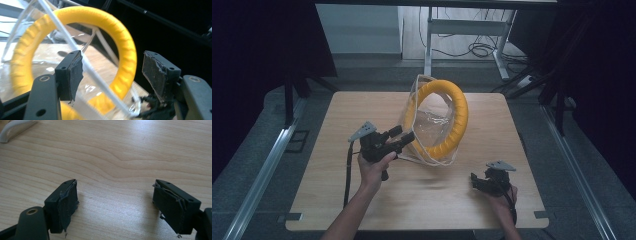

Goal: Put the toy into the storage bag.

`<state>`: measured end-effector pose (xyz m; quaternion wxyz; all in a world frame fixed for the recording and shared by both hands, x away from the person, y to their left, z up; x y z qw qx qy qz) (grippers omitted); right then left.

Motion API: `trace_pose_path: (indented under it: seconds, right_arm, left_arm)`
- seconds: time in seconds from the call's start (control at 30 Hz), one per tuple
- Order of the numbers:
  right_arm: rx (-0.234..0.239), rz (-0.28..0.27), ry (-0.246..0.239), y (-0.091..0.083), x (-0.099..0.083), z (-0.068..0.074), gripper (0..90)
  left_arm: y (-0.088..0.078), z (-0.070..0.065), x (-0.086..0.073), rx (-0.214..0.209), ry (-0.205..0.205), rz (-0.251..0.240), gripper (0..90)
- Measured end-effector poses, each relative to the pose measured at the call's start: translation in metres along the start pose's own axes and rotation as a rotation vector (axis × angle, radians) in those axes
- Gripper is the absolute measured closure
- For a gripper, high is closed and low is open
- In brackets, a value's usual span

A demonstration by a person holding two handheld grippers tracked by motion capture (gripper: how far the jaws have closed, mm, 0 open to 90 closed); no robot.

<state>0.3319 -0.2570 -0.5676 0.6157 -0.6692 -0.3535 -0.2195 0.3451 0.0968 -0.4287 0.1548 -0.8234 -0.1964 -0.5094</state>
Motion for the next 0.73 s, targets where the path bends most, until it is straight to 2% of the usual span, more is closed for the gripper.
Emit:
trace_pose_path:
  seconds: [0.23,0.37,0.5,0.73]
  right_arm:
    - [-0.001,-0.001,-0.002,0.0,0.0,0.0,20.4]
    - [-0.001,-0.001,-0.001,0.0,0.0,0.0,20.4]
    - [-0.001,-0.001,-0.001,0.0,0.0,0.0,20.4]
    - [-0.001,-0.001,-0.001,0.0,0.0,0.0,20.5]
  left_arm:
    - [-0.024,0.011,-0.021,0.064,0.031,0.081,31.6]
    - [-0.038,0.019,-0.032,0.084,0.031,0.124,31.3]
    - [-0.045,0.022,-0.034,0.09,0.022,0.121,31.4]
    - [-0.047,0.025,-0.038,0.085,0.014,0.123,31.1]
Point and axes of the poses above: each handheld gripper's, and its own axes: y roughly forward along the jaws, x roughly out of its top, z roughly to its left, the point moved 4 cm from there along y, roughly forward along the jaws, and after that the axes turned 12 degrees about -x, right-handed, at the moved point
